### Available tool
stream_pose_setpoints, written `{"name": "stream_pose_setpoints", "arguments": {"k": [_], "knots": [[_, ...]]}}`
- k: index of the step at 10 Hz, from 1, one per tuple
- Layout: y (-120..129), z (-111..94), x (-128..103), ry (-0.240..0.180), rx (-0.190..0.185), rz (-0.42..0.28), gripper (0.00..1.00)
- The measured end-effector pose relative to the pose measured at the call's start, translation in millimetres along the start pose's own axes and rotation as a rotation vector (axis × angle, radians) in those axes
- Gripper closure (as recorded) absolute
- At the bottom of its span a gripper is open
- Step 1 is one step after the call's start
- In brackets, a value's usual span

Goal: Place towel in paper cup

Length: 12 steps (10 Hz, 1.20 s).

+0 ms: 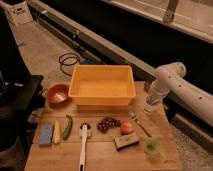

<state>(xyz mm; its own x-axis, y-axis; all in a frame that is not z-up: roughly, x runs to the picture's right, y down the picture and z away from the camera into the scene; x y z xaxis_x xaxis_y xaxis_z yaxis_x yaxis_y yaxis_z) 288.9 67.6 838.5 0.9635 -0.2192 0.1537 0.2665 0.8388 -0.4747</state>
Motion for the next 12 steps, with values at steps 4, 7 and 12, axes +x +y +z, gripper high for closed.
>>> {"name": "stream_pose_setpoints", "arguments": {"k": [4,7,12], "knots": [[-2.7,-11.9,-4.7,0.031,0.003,-0.017,0.28],[-9.4,-38.8,-7.0,0.074,0.026,-0.031,0.28],[-12.8,-69.8,-9.0,0.087,0.080,-0.024,0.28]]}}
